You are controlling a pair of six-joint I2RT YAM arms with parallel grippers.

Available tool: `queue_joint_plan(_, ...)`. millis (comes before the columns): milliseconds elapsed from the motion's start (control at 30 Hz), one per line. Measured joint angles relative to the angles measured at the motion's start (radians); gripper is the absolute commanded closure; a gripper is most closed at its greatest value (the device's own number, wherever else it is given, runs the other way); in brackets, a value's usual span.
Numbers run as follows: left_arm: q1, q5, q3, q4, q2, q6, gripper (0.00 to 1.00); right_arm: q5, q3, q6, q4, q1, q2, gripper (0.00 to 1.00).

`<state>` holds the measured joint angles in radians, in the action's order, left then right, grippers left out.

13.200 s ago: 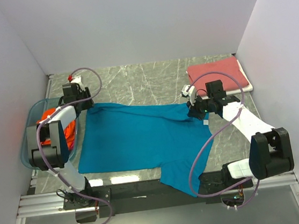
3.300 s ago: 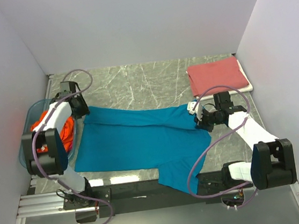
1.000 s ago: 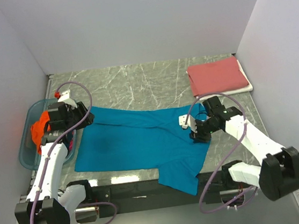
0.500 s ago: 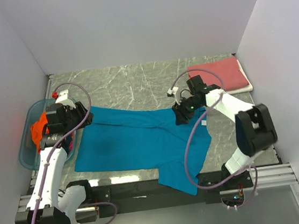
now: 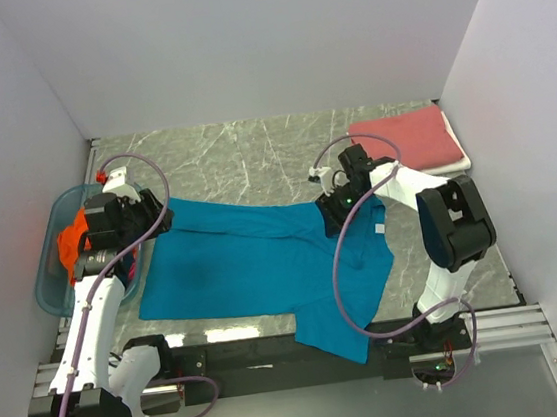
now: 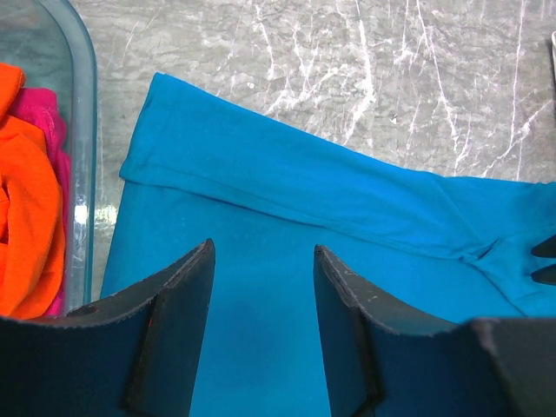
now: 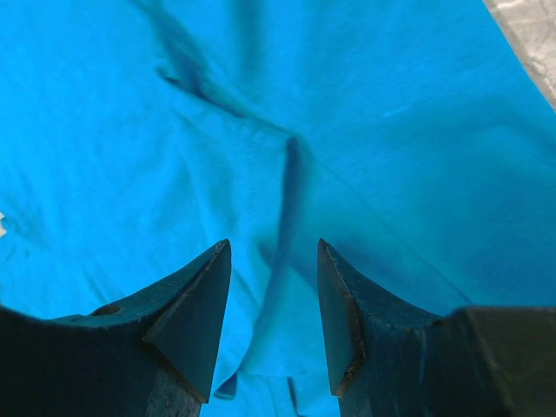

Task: Fold and stack the t-shirts
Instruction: Fold the tshirt

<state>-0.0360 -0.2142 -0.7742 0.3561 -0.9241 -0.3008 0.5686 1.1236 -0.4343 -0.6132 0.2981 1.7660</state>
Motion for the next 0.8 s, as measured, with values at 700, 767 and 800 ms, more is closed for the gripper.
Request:
queue_joint_plan(700,0.000,0.000,0.000,0.000,0.000,0.000,0.45,0.003,0.020,-0.014,-0.029,0.036,0.057,0.75)
queue_joint_plan(767,0.000,0.000,0.000,0.000,0.000,0.000,0.45,0.005,0.021,-0.020,-0.032,0.042,0.056,0.83)
queue_joint_plan(800,0.000,0.000,0.000,0.000,0.000,0.000,0.45,0.006,0.021,-0.022,-0.035,0.045,0.055,0.86)
